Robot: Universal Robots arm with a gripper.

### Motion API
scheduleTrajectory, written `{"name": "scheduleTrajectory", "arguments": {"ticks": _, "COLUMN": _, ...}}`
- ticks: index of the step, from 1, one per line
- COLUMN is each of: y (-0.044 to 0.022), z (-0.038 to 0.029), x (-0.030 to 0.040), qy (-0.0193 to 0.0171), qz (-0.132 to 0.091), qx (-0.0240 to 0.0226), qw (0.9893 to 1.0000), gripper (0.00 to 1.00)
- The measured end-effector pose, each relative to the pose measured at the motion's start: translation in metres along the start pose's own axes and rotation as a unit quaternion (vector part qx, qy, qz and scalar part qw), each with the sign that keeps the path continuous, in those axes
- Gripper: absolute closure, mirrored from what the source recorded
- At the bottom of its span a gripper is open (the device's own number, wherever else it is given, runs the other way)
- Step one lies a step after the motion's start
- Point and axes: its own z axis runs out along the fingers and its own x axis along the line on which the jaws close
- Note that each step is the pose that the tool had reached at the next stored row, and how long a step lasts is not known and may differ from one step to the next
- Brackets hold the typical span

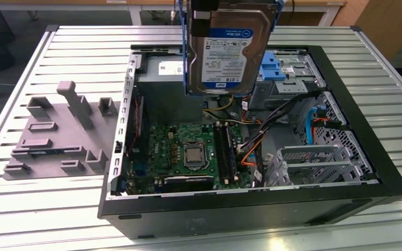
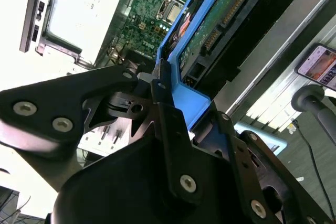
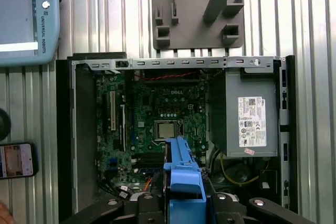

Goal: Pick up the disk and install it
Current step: 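Insert the disk into the insertion slot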

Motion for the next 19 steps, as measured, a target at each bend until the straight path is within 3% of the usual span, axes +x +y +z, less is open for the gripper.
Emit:
{"name": "scheduleTrajectory", "arguments": {"ticks": 5, "y": -0.0181, "z": 0.0000, "x": -0.0010, "qy": 0.0000, "qz": 0.000, "qx": -0.0001, "qw": 1.0000, "gripper": 0.64}}
{"name": "scheduleTrajectory", "arguments": {"ticks": 8, "y": -0.0217, "z": 0.0002, "x": 0.0020, "qy": 0.0000, "qz": 0.000, "qx": -0.0001, "qw": 1.0000, "gripper": 0.64}}
{"name": "scheduleTrajectory", "arguments": {"ticks": 19, "y": -0.0267, "z": 0.0016, "x": 0.0378, "qy": -0.0001, "qz": 0.000, "qx": -0.0001, "qw": 1.0000, "gripper": 0.64}}
